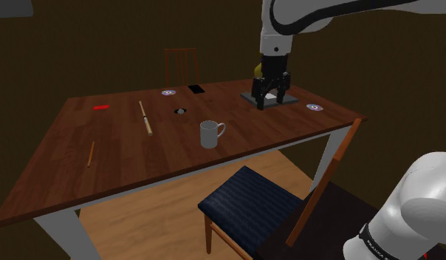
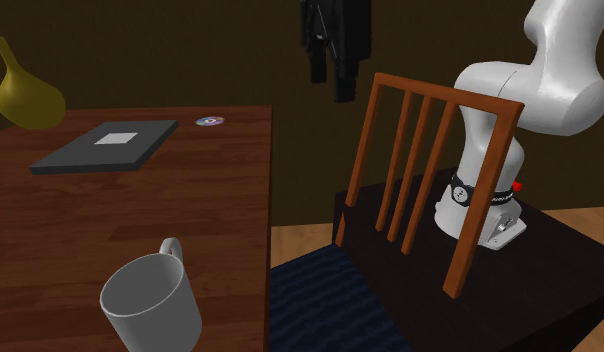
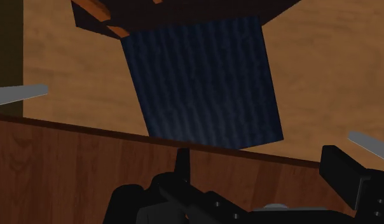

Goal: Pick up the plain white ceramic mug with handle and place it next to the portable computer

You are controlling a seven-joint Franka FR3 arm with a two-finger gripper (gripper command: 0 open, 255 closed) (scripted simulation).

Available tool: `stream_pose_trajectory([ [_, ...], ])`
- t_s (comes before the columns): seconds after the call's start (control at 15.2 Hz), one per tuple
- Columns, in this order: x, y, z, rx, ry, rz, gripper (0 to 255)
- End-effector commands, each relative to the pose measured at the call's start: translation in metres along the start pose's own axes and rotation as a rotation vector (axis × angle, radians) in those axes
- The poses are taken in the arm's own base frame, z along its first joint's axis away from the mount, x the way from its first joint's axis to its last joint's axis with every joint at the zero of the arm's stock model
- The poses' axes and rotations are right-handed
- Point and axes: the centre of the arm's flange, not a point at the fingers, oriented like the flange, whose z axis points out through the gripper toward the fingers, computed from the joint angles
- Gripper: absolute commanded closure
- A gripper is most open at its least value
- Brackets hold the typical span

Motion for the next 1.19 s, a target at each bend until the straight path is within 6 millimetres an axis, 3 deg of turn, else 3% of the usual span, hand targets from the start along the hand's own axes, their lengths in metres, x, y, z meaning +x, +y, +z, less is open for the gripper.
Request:
stream_pose_trajectory([
  [0.0, 0.021, -0.014, 0.011, 0.0, -0.006, -0.007, 0],
  [1.12, 0.21, -0.113, 0.102, -0.006, -0.059, -0.071, 0],
])
